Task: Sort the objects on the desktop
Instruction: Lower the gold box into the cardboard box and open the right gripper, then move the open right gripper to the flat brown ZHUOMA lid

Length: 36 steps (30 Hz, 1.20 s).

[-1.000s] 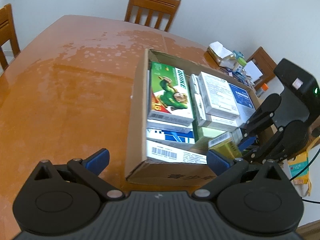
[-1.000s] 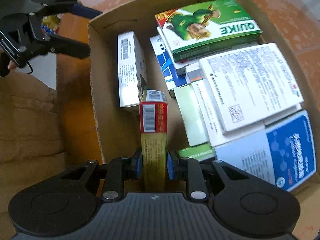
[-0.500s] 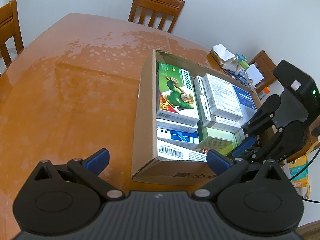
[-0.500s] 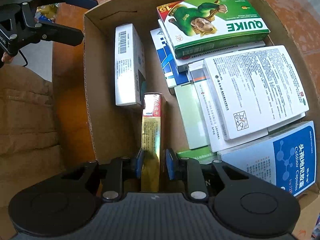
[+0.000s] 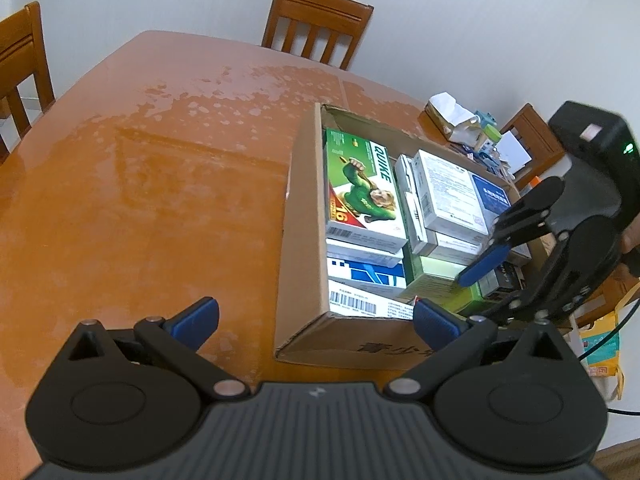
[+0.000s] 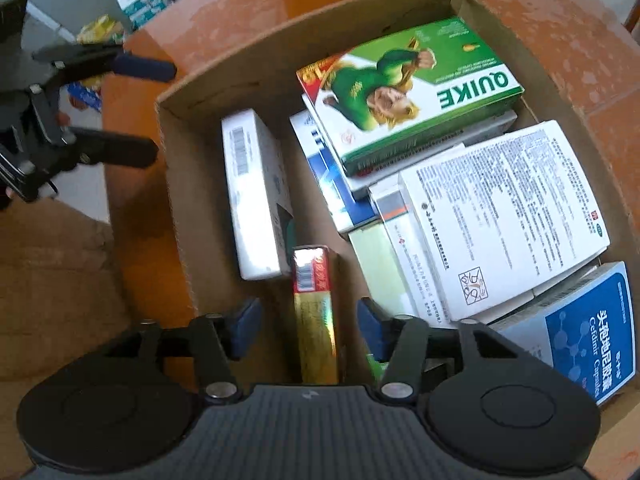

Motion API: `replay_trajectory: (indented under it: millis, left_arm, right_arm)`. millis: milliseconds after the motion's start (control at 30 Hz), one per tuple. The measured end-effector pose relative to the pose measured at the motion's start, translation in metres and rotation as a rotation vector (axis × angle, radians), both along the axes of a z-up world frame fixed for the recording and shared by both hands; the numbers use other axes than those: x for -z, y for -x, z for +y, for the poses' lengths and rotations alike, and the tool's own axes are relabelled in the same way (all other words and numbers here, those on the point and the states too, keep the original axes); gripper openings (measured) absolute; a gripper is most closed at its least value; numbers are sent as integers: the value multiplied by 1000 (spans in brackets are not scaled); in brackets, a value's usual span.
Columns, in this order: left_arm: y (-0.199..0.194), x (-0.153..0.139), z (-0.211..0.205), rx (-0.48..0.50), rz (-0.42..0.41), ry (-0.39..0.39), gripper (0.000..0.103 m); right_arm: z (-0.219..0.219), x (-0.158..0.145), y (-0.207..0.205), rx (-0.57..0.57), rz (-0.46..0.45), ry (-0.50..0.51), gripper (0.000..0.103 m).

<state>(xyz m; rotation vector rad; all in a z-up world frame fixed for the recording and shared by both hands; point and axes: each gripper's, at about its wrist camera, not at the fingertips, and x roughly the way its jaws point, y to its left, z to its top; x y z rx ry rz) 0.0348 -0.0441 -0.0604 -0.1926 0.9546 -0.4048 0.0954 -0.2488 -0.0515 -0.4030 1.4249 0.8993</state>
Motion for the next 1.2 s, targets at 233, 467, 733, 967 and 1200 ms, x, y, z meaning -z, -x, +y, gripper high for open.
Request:
replay_trajectory:
  millis: [233,467,733,967,1200]
  left_arm:
    - [-3,-7,2,14,-24,8,103]
    - [-9,-16,-4,74,-73,6,103]
    - [-14,-24,-17,264,-136,-13,103]
    - [-10,-27,4,355,-183,3,103]
    - [-7,-22,42,349,-185,25,103]
  right_arm:
    - [-15,-39,9,66,-71,-61,81]
    - [-66,-106,33,251,-317,-143,95]
    - [-67,-140,83,512,-595,-10,103]
    - [-22,-124,105,677,-628,119,103]
    - [-4,-89,99,826,-411,82,103]
